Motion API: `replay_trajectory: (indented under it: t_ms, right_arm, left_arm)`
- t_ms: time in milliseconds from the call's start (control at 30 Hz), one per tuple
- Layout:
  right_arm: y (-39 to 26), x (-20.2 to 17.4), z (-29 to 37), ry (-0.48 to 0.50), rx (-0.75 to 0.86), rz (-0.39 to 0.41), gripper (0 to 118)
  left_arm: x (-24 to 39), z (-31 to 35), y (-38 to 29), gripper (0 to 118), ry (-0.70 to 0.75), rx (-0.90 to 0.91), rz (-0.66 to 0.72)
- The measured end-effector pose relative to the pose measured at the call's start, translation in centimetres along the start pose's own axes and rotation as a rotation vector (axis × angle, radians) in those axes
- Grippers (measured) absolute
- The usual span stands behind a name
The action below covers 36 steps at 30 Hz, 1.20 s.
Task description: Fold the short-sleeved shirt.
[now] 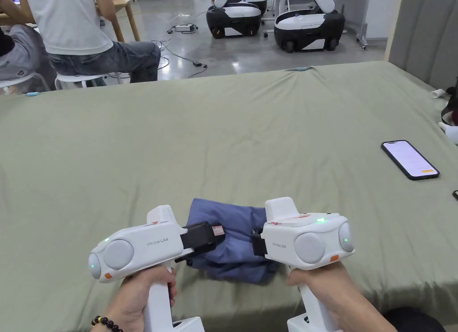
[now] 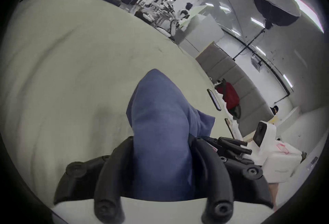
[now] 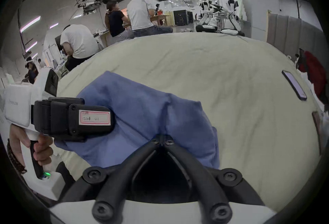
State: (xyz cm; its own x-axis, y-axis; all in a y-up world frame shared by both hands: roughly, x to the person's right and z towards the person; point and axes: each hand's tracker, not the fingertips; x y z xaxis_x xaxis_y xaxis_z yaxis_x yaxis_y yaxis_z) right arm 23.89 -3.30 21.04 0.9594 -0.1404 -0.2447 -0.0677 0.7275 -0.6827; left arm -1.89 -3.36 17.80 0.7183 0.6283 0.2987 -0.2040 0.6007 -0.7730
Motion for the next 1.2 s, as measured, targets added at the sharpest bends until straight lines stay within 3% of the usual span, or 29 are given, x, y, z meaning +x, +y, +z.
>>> replay_trajectory:
  t_ms: [233,367,633,833,1033,1167,1200]
  right_arm:
    - [3.0,-5.0,-0.6,0.02,0.022,0.09,0]
    - [5.9,-9.6,-1.6,0.047,0.08,0.122,0]
    - [11.6,-22.1,-8.9,-0.028,0.223,0.2,0]
    - [13.9,-31.2,-14.5,0.005,0.259,0.247,0]
    - [13.9,-34.5,-17.4,0.07,0.23,0.289,0]
    - [13.4,-34.5,-17.5,0.093,0.209,0.296,0]
    - [13.4,-34.5,-17.5,0.089,0.208,0.302,0]
  left_arm:
    - [-3.9,3.4,3.0,37,-0.03,0.003,-0.006]
    - [-7.8,7.3,5.9,37,-0.008,0.033,-0.028]
    - [-21.2,17.9,11.9,37,0.081,0.108,-0.018]
    - [-31.4,27.7,16.2,37,0.222,0.17,-0.012]
    - [-40.6,34.1,18.2,36,0.294,0.214,0.099]
    - [-41.7,33.7,18.2,38,0.306,0.192,0.087]
    - [-41.5,33.4,18.3,44,0.313,0.187,0.083]
